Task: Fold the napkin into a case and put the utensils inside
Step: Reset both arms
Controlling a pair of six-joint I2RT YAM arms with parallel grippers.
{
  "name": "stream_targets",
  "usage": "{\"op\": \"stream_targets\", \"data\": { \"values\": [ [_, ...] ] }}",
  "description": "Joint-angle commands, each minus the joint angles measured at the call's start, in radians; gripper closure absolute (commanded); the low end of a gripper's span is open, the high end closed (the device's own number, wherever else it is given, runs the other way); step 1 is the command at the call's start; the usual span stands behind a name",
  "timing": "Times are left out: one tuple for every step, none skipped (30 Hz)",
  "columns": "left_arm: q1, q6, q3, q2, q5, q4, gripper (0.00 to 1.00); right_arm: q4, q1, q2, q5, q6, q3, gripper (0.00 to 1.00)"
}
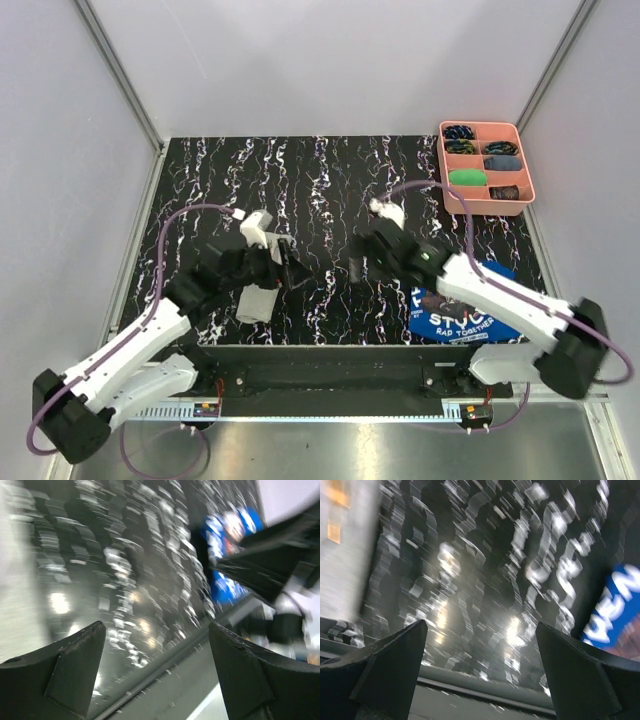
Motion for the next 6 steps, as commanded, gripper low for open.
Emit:
{"op": "stream_targets", "data": {
  "values": [
    [-0.13,-0.016,-0.003,0.018,-0.025,0.254,0.11,0.213,-0.012,-0.267,0.017,0.05,-0.255,0.0],
    [-0.141,-0.027,-0.016,0.025,-0.014,0.283,0.09,0.275,-0.01,-0.363,0.0,0.041,-0.34,0.0],
    [-0.152,-0.034,-0.026,0.025,-0.011,0.308,0.06,0.3,-0.01,-0.405,-0.047,0.034,-0.371,0.0],
    [-0.17,-0.045,-0.04,0.026,-0.017,0.337,0.02,0.322,-0.01,-0.471,-0.044,0.053,-0.393,0.0],
    [-0.178,-0.047,-0.042,0.02,-0.019,0.345,0.01,0.33,-0.01,-0.5,-0.032,0.06,-0.416,0.0],
    [-0.187,-0.05,-0.037,0.015,-0.016,0.35,0.01,0.337,-0.01,-0.523,-0.032,0.061,-0.419,0.0]
  ]
}}
